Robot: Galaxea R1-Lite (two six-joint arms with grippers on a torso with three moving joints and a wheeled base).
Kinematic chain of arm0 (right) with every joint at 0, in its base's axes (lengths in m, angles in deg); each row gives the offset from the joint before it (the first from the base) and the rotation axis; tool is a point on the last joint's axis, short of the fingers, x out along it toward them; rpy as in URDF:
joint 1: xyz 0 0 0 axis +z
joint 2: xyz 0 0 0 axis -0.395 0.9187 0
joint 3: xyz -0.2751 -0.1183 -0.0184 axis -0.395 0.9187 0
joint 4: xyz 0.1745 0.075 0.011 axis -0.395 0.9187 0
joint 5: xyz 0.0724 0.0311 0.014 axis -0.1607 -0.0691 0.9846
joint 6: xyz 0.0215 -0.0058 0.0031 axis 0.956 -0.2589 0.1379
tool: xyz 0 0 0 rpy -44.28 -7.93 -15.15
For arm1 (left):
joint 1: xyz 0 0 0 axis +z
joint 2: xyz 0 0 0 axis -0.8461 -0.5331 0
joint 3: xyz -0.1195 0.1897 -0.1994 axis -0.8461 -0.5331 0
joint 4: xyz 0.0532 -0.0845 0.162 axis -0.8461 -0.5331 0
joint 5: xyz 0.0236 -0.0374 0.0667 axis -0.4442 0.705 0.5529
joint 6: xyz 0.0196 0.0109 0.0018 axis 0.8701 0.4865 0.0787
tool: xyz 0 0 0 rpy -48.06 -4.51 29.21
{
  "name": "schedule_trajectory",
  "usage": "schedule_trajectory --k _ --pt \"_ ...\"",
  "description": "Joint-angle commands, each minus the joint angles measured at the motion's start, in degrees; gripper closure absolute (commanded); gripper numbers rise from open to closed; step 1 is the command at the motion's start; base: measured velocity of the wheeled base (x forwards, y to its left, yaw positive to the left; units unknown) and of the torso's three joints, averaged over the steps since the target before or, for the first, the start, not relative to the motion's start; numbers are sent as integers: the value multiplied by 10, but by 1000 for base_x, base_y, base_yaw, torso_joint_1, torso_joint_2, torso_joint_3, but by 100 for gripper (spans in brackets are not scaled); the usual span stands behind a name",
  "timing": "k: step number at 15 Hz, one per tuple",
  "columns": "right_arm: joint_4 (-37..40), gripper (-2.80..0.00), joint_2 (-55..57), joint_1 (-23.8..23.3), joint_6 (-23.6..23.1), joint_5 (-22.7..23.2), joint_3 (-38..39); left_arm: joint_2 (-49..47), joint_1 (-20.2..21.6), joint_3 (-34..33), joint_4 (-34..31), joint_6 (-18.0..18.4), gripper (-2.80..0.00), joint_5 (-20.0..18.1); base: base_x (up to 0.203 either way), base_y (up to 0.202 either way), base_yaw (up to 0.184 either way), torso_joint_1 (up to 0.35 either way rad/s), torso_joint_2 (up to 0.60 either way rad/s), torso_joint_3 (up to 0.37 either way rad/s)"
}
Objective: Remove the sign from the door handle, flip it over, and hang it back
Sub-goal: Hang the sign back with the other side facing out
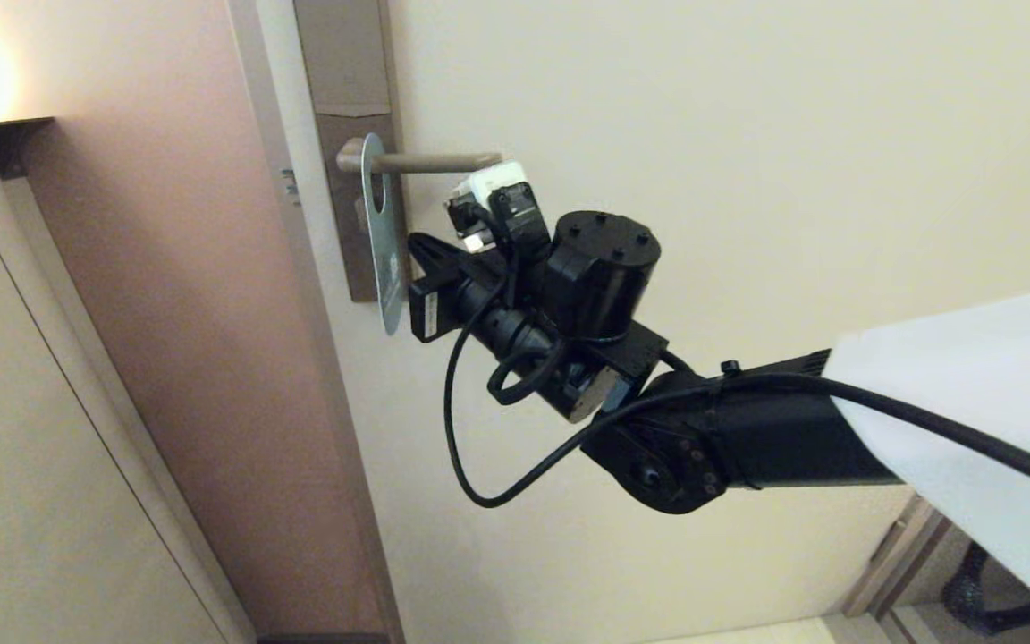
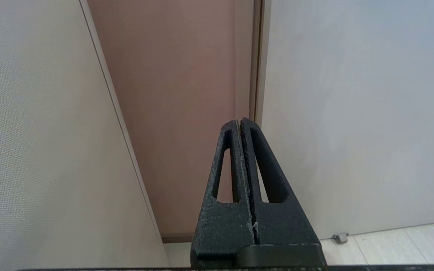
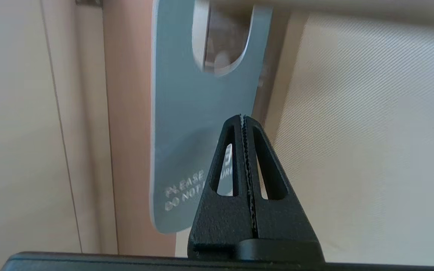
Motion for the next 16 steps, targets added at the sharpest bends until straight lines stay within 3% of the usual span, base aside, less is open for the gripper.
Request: schedule_trajectory --k 1,16 --pt "-4 0 49 0 1 -1 -35 -1 1 0 0 0 0 0 0 0 0 0 0 0" --pt "-3 0 50 32 -3 -13 -48 -1 0 0 0 0 0 0 0 0 0 0 0 0"
